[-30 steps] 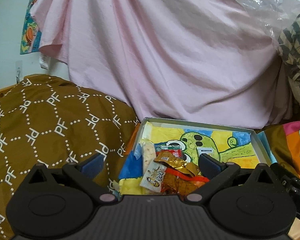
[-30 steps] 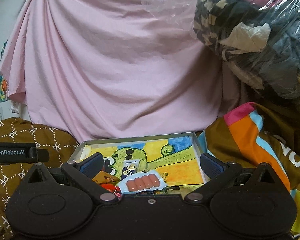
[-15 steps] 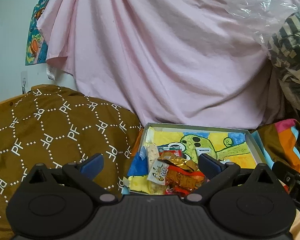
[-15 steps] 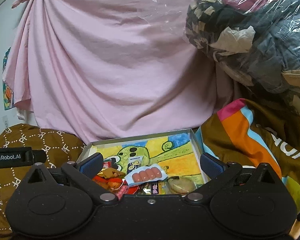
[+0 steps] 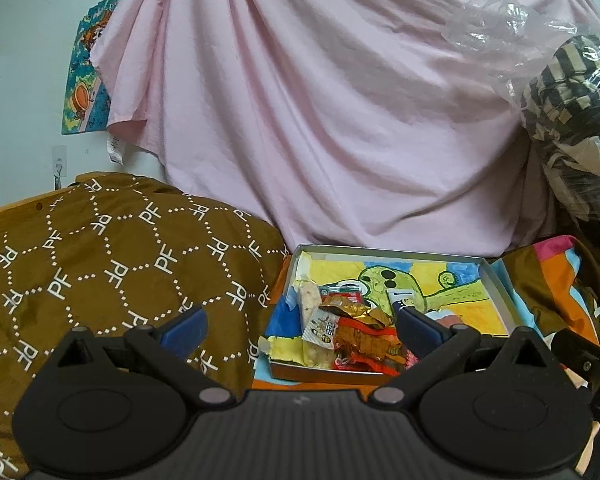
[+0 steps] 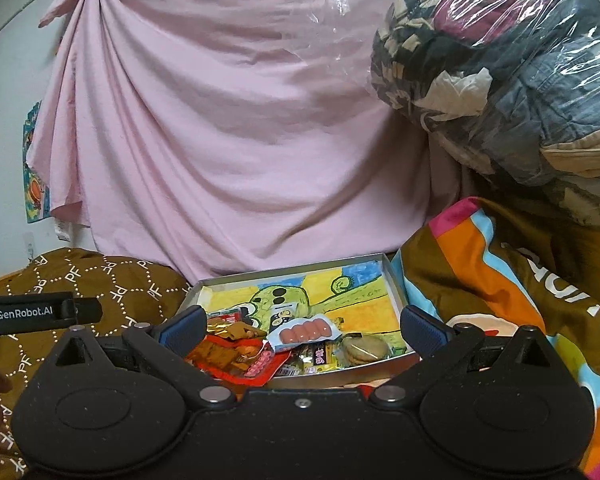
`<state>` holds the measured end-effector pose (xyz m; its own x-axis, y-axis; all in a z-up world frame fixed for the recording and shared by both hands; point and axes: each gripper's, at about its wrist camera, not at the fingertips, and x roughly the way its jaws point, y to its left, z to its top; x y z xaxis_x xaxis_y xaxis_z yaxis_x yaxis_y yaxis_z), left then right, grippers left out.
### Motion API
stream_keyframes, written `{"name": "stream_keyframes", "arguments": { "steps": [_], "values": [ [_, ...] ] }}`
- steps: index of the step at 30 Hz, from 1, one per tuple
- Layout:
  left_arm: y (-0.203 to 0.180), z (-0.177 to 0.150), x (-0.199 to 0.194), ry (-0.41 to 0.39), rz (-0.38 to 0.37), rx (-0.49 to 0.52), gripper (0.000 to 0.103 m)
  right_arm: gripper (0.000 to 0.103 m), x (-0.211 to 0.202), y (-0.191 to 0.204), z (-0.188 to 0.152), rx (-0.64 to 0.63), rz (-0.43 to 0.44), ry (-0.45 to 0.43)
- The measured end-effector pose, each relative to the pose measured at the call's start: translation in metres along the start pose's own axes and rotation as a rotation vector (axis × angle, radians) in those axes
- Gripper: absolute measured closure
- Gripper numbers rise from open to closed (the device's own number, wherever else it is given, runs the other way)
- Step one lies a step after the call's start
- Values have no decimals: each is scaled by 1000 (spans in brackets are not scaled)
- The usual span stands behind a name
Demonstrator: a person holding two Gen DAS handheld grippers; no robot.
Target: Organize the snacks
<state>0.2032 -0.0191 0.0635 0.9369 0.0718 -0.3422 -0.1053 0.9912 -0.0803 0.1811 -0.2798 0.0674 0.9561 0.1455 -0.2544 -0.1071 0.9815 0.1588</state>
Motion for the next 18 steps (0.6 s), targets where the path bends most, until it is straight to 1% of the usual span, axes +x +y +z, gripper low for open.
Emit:
{"name": "stream_keyframes", "arguments": {
  "steps": [10, 14, 18],
  "values": [
    [9, -7, -18, -19, -2, -31, 0, 1, -16, -1, -1, -2, -12, -19],
    [12, -11, -24, 4, -8, -53, 0, 1, -22, -3, -1, 19, -8, -22],
    [12, -18, -31, 18, -5, -27, 0, 1, -30, -5, -2, 34, 5, -21]
  ]
}}
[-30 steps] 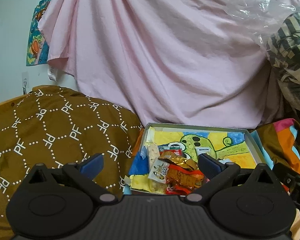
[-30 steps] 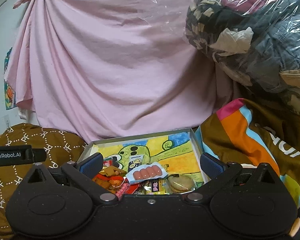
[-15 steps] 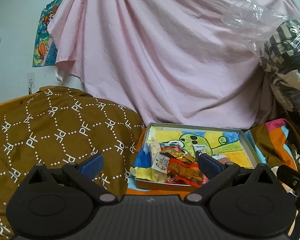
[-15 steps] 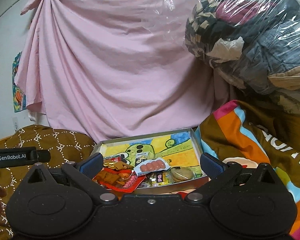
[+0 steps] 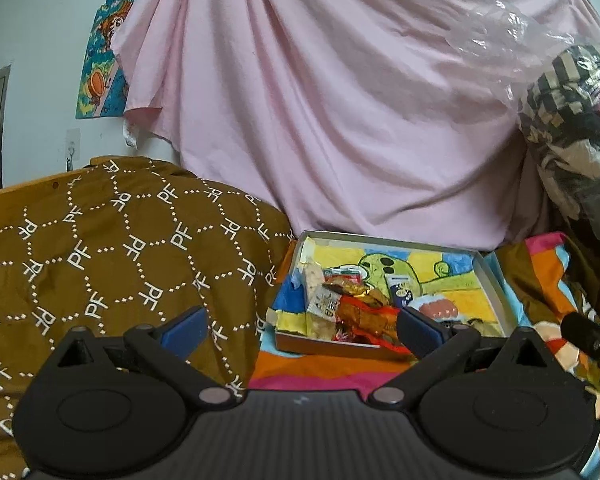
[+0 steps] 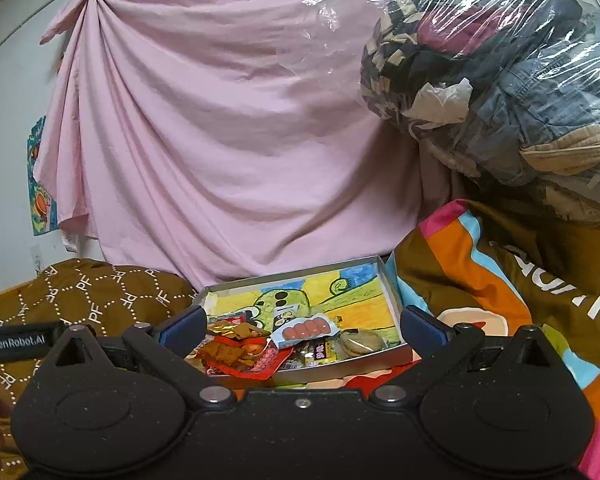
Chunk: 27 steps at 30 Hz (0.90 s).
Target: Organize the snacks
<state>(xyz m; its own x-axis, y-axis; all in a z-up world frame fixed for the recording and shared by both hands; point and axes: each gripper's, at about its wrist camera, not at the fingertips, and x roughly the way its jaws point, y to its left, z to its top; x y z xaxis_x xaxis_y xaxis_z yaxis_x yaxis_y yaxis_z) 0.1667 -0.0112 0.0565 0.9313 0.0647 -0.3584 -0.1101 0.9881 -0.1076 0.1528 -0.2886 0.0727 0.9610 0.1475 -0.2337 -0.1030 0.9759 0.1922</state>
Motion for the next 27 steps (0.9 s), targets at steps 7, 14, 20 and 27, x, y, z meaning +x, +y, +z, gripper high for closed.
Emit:
{"name": "stream_keyframes", "arguments": {
  "steps": [7, 14, 20, 27],
  "values": [
    [1, -7, -14, 7, 6, 20, 0, 1, -15, 0, -5, 18, 15, 8],
    [7, -18, -28, 27, -4, 48, 0, 1, -30, 5, -12, 62, 42, 47],
    [17, -27, -39, 39, -16, 50, 0, 1, -43, 9, -18, 63, 24, 54],
    [28, -41, -49, 28, -18, 68, 0, 1, -55, 11, -24, 41, -10, 54]
  ]
}}
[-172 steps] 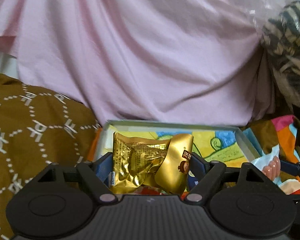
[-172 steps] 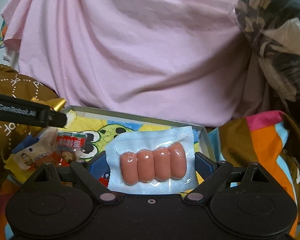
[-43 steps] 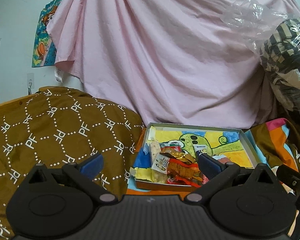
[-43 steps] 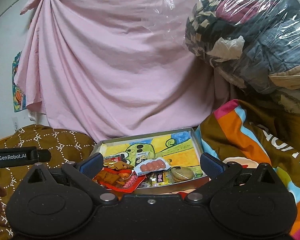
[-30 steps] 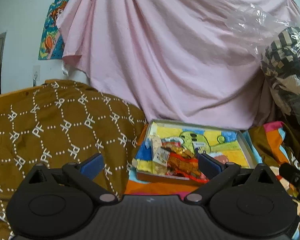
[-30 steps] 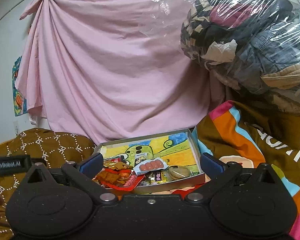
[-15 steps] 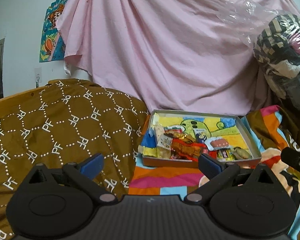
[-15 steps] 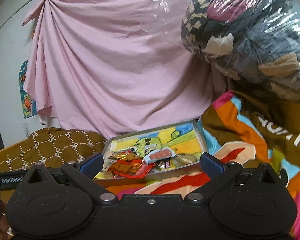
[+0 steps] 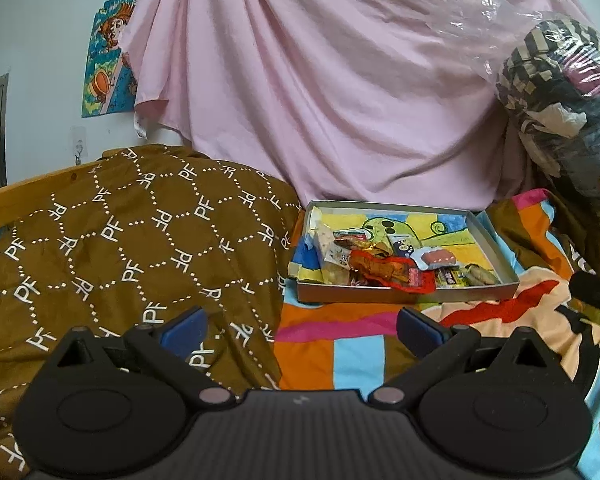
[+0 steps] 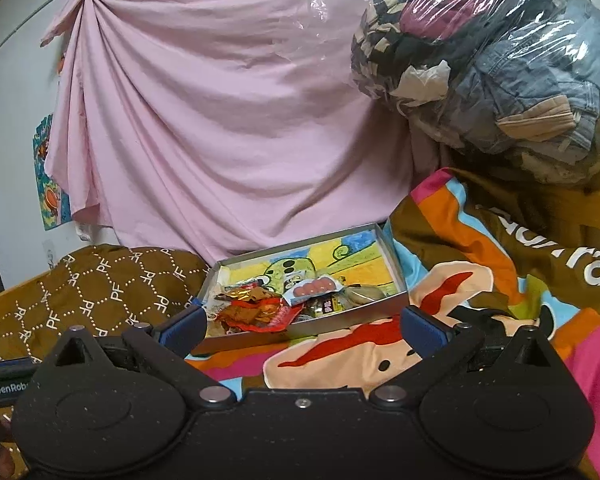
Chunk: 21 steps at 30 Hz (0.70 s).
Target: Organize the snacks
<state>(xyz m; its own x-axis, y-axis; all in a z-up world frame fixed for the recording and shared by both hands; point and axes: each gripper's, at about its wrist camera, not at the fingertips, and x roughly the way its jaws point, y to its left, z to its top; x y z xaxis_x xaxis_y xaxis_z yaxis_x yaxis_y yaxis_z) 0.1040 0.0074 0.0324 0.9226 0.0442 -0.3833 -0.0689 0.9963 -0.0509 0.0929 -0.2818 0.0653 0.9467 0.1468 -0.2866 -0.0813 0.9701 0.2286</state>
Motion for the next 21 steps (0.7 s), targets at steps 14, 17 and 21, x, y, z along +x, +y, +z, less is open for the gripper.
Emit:
{"name": "stream_keyframes", "arguments": {
  "steps": [14, 17, 21],
  "values": [
    [13, -14, 1, -6, -31, -36, 0, 1, -2, 2, -7, -40, -58, 1],
    [14, -14, 0, -7, -26, -42, 0, 1, -5, 3, -10, -40, -65, 4],
    [16, -14, -3, -6, -26, -42, 0, 1, -9, 3, -14, -35, -75, 16]
  ]
}}
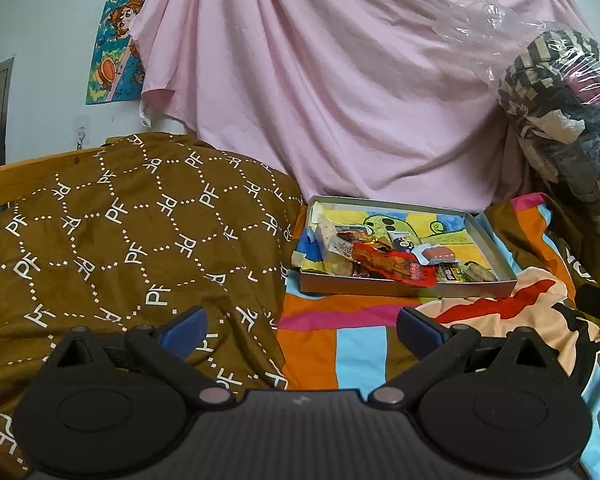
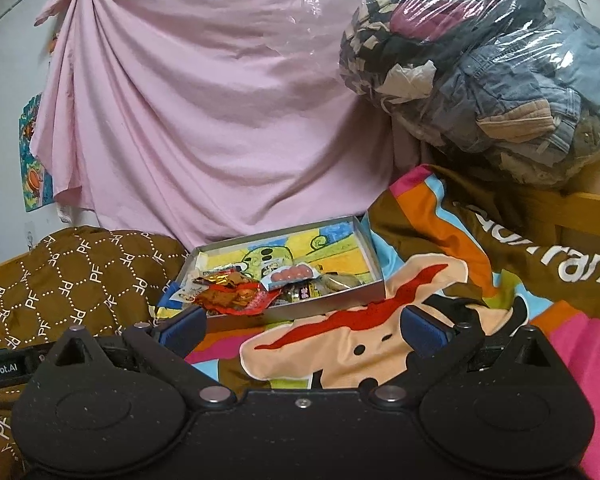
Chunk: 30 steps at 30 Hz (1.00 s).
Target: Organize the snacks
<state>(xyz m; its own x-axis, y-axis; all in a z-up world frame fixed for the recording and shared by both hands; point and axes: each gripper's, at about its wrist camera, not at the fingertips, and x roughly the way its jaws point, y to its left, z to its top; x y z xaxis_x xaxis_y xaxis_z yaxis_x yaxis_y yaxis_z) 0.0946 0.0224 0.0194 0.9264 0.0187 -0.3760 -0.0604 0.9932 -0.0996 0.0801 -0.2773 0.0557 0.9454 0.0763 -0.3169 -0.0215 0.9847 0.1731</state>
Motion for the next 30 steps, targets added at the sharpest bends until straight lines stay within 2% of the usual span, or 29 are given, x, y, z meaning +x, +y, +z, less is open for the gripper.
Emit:
{"name": "stream_keyframes", "arguments": {
  "steps": [19, 30],
  "values": [
    [-4, -8, -6, 31, -10, 25, 0, 1, 1, 15, -20, -58, 36, 104],
    [-5, -11, -2, 53, -3, 28, 0, 1, 8, 14, -25, -45, 41, 159]
  ]
}}
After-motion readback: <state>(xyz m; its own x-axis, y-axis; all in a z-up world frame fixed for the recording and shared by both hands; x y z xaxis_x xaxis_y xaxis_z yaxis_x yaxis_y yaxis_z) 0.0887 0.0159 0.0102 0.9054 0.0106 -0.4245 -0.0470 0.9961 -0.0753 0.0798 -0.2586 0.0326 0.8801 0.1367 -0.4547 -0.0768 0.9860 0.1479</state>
